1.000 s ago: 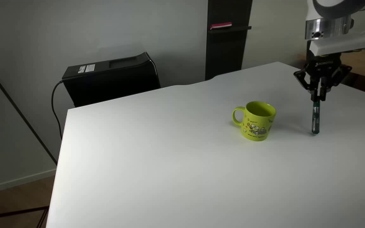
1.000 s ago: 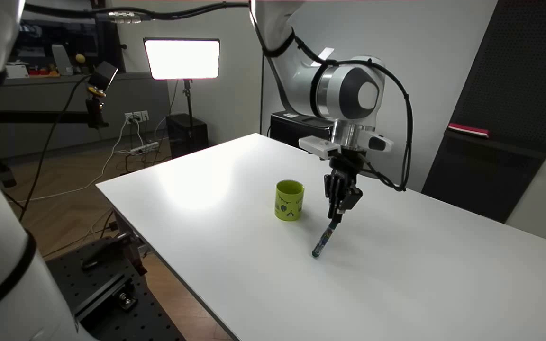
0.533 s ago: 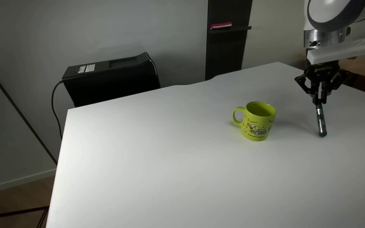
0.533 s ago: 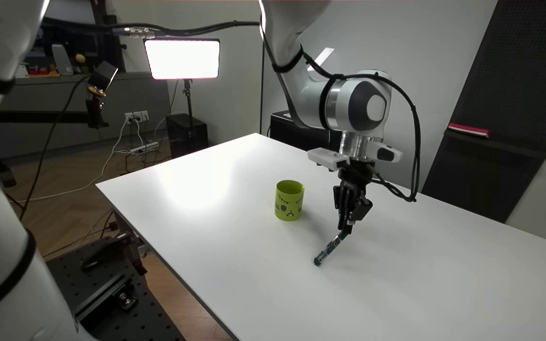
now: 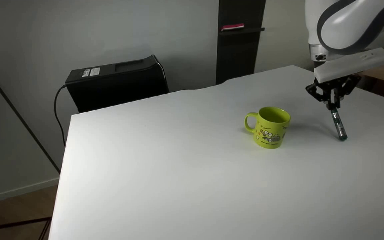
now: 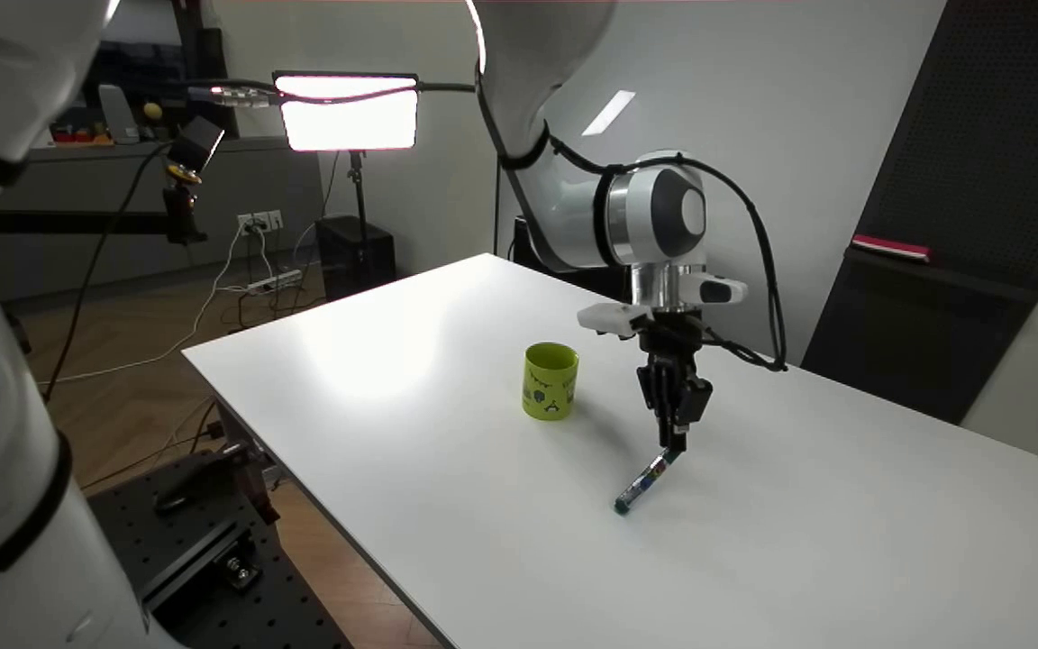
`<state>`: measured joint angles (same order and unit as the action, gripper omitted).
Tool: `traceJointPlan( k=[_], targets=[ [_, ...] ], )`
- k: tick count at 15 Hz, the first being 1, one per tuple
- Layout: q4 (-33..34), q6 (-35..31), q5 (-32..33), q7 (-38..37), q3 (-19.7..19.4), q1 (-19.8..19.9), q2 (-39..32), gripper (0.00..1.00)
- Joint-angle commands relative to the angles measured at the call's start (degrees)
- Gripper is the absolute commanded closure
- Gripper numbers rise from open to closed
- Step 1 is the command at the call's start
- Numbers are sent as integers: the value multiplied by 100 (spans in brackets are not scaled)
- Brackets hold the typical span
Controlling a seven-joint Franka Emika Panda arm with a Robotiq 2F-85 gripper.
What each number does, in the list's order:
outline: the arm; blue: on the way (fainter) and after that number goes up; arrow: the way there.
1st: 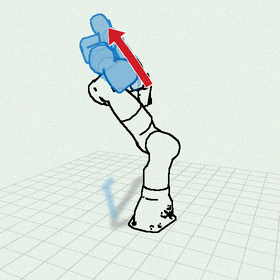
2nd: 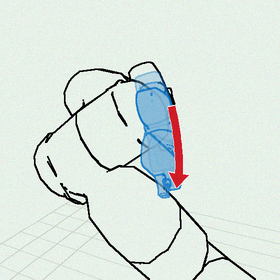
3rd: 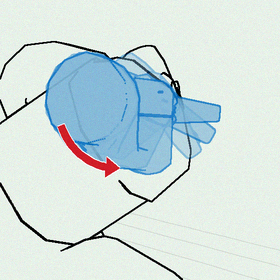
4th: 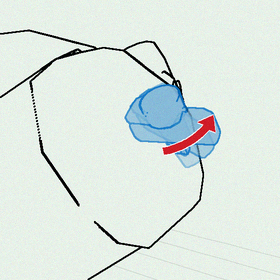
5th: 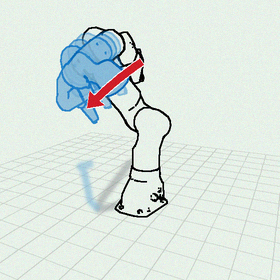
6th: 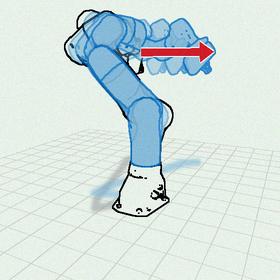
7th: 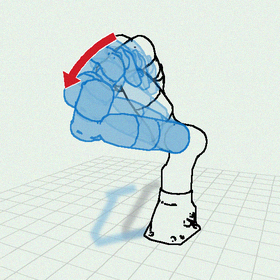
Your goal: Pick the marker from the cup and put it on the table
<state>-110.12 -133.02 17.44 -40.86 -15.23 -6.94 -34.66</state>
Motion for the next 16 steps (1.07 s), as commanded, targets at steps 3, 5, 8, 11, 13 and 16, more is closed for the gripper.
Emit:
traceJointPlan(
  k=[3,5,8,11,13,16],
  targets=[
    [68,-115,429,-561,-147,-252,-131,56],
    [66,-127,462,-612,-145,-268,-134,49],
    [81,-93,402,-591,-110,-245,-100,29],
    [90,18,245,-418,-11,-174,80,9],
    [31,33,82,-59,167,-53,329,0],
    [-133,-91,-253,874,532,148,791,0]
  ],
)
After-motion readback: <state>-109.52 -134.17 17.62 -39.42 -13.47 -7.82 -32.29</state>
